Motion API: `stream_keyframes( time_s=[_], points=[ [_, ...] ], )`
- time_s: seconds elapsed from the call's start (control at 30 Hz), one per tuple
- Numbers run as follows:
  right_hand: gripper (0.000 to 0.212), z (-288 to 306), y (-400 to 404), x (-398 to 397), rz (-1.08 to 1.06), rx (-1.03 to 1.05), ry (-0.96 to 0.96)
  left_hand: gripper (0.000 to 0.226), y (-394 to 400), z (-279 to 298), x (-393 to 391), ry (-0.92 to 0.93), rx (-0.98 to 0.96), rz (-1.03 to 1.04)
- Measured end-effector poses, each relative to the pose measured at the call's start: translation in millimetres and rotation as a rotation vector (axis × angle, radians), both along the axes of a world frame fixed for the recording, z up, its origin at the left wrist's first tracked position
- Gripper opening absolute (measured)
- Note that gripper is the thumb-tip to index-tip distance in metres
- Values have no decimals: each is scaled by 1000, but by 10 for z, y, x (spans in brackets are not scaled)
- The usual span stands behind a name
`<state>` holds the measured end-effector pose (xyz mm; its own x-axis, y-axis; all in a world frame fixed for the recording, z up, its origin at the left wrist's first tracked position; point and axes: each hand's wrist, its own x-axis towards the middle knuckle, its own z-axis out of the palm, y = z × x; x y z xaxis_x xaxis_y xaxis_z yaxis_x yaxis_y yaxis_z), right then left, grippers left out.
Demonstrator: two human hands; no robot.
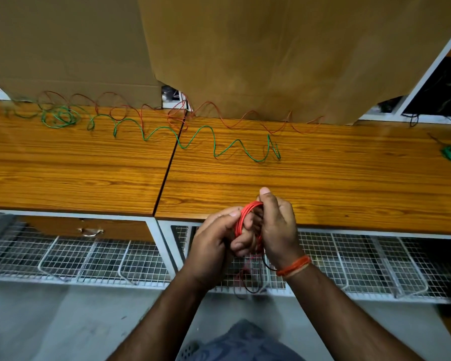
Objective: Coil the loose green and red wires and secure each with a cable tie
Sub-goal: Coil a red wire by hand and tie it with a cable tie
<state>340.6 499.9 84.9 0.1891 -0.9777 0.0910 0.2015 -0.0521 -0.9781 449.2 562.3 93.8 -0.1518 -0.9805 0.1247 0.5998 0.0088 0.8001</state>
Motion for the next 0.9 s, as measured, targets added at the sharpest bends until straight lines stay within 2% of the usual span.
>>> stream_keyframes(
  time_s=[0.07,0.23,0.43,0.53,0.63,0.77,0.9],
  points=[
    [76,-52,-9,-12,-10,-27,65,26,-9,-18,0,91,41,-33],
    [65,-108,19,-71,24,-116,219,24,-56,-59,37,206,129,13],
    [22,-375,-2,-452,188,-52,311,25,-79,-24,219,269,217,180],
    [15,-524,-11,-669,211,-45,458,24,-100,-13,312,321,220,263],
    [16,-551,48,-838,170,-85,470,24,-123,-33,428,363,212,362],
    [15,-503,91,-951,175,-150,546,29,-156,-69,492,289,213,482],
    [7,-263,213,-771,293,-448,633,29,-166,-125,362,-23,175,586]
  ],
)
